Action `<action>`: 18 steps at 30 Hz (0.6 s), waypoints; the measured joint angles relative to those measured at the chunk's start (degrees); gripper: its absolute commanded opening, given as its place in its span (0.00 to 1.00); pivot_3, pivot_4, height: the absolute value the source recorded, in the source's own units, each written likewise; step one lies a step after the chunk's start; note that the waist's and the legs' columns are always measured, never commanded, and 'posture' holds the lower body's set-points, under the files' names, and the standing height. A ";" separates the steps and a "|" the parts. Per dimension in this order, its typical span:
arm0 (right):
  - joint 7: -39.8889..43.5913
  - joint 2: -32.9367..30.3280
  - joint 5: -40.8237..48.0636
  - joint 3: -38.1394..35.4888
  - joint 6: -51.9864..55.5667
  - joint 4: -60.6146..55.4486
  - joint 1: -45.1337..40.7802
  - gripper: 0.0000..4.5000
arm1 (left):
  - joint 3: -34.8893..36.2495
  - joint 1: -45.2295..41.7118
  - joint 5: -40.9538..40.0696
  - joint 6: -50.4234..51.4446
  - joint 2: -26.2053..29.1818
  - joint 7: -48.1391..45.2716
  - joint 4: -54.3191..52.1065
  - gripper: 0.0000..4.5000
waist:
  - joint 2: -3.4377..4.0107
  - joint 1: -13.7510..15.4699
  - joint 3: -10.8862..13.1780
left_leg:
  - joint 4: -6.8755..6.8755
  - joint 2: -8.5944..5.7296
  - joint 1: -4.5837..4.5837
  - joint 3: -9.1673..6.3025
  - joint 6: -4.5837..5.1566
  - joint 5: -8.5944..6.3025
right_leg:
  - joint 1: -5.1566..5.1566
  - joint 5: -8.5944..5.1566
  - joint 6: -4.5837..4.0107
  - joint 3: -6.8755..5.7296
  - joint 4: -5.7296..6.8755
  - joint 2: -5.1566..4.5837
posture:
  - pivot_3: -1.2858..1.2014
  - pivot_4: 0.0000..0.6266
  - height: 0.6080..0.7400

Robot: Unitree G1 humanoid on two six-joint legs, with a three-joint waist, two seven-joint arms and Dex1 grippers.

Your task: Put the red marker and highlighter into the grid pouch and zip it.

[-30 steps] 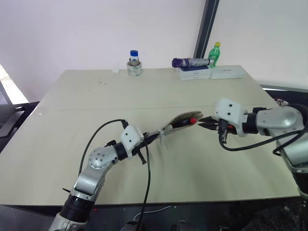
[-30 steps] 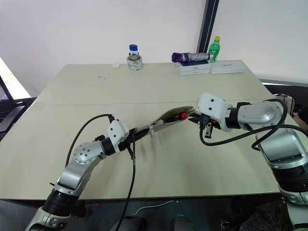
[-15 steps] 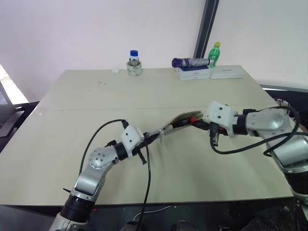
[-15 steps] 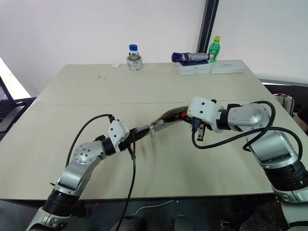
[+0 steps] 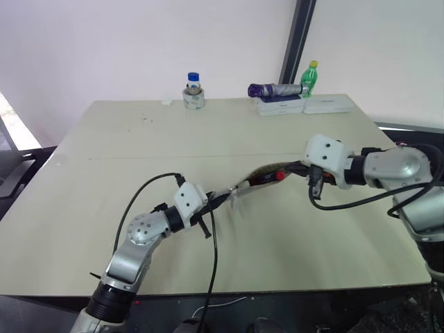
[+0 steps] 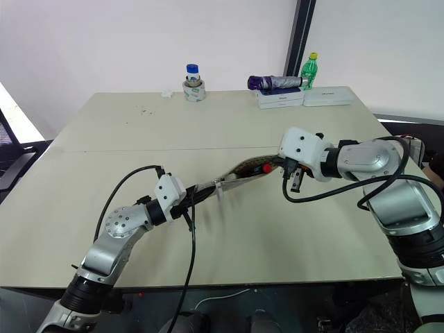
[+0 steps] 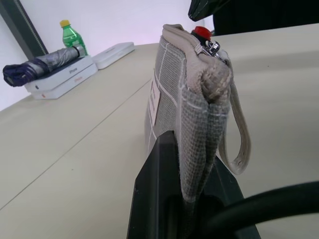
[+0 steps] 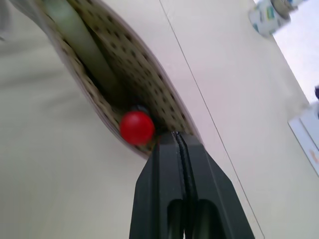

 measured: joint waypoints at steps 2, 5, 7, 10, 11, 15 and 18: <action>0.02 0.18 0.01 0.55 -0.53 0.36 1.00 0.01 | -0.03 0.01 0.00 0.00 0.00 0.01 0.00 0.00 | 0.00 0.00 0.00 | 0.01 0.00 0.00 0.00 0.00 0.00 | 0.00 0.00 0.00 0.00 0.00 0.00 | 0.52 0.24 1.00; 0.03 1.63 0.14 1.35 -0.91 0.27 1.42 0.01 | -0.05 0.00 0.01 0.00 -0.05 0.03 0.00 0.00 | 0.00 -0.12 0.00 | 0.00 0.00 0.00 0.00 0.00 0.00 | 0.00 0.00 0.00 0.00 0.01 0.00 | 0.52 0.24 1.00; 0.06 2.71 0.47 1.96 -0.76 -0.65 1.42 0.01 | -0.09 0.00 0.01 0.00 -0.09 0.03 0.00 0.00 | 0.00 -0.07 0.00 | 0.00 0.00 0.00 0.00 0.00 0.00 | -0.01 0.00 0.00 0.00 0.01 0.00 | 0.52 0.24 1.00; 0.09 4.95 2.02 2.39 0.96 -3.98 0.87 0.01 | -0.09 0.00 0.02 0.00 -0.09 0.07 0.00 0.00 | 0.00 -0.04 0.00 | 0.01 0.00 -0.01 0.00 0.00 0.00 | -0.01 0.00 0.00 0.01 0.00 0.00 | 0.52 0.24 1.00; 0.08 5.52 2.42 2.83 1.45 -4.97 0.42 0.01 | -0.08 0.00 0.02 0.00 -0.10 0.08 0.00 0.00 | 0.00 -0.03 0.00 | 0.01 0.00 -0.01 0.00 0.00 0.00 | -0.01 0.00 0.00 0.00 0.00 0.00 | 0.52 0.24 1.00; 0.08 6.39 3.44 4.09 3.37 -8.53 -0.11 0.01 | -0.11 0.00 0.04 0.00 -0.24 0.09 0.00 0.00 | 0.00 0.12 0.00 | 0.03 -0.01 -0.01 -0.01 0.00 0.00 | 0.00 0.00 0.00 0.00 -0.01 0.00 | 0.52 0.24 1.00; 0.10 6.44 4.10 4.31 4.37 -10.12 -0.11 0.01 | -0.10 0.00 0.04 0.01 -0.49 0.21 0.01 0.00 | 0.00 0.05 0.00 | 0.04 -0.01 -0.01 -0.01 0.00 0.00 | 0.01 0.00 0.00 0.00 0.00 -0.01 | 0.52 0.24 1.00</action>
